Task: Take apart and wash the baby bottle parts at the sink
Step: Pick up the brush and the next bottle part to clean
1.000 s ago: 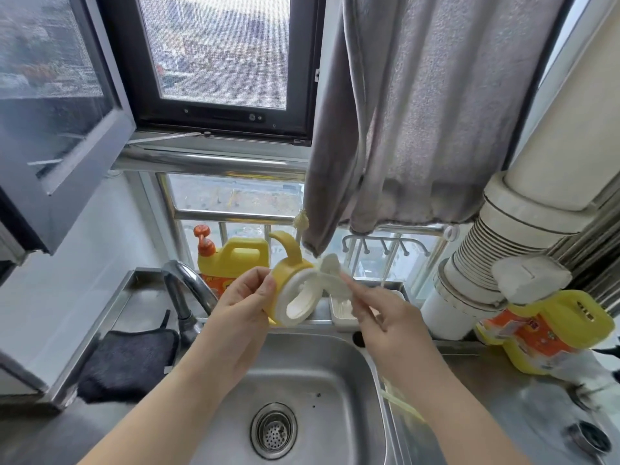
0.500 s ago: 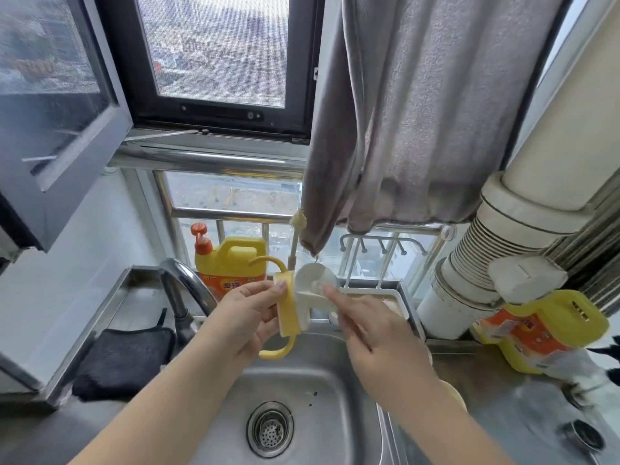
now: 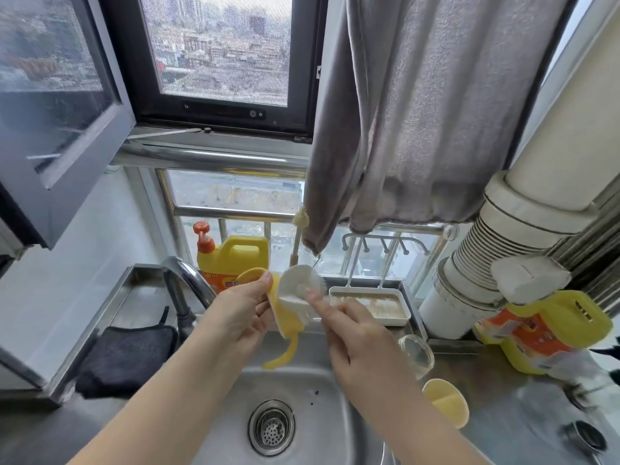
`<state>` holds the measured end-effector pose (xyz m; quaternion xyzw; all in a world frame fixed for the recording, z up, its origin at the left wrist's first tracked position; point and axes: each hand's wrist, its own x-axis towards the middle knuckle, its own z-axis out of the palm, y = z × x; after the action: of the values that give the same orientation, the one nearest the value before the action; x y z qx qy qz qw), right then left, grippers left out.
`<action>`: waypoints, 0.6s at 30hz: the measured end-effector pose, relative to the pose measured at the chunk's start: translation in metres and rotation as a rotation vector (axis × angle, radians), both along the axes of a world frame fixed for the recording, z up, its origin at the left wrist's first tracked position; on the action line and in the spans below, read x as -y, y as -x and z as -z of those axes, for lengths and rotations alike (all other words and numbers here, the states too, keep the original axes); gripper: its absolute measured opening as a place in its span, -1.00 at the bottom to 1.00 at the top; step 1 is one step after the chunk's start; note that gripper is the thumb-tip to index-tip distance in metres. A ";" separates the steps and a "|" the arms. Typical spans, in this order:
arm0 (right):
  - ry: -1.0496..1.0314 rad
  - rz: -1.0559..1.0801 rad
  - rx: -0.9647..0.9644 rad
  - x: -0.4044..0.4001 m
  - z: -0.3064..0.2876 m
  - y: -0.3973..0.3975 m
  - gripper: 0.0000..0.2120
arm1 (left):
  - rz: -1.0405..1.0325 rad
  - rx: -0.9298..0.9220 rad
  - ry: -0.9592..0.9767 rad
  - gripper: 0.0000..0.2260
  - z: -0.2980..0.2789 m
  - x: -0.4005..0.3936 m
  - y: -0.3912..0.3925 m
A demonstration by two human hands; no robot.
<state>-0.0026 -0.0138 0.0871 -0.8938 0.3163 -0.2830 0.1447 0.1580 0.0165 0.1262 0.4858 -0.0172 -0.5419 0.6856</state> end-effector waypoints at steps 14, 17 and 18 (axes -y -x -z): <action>-0.127 0.011 -0.023 0.018 0.003 0.026 -0.51 | 0.152 0.361 0.013 -0.71 0.015 -0.001 -0.016; 0.048 0.047 -0.107 0.020 -0.010 0.020 -0.52 | 0.197 0.351 0.009 -0.71 0.019 -0.001 -0.009; 0.095 0.078 -0.145 0.022 -0.012 0.018 -0.52 | 0.190 0.310 0.015 -0.71 0.017 -0.001 -0.008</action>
<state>-0.0211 -0.0357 0.0987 -0.9049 0.3466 -0.2375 0.0678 0.1656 0.0177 0.1089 0.5544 -0.1724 -0.5228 0.6242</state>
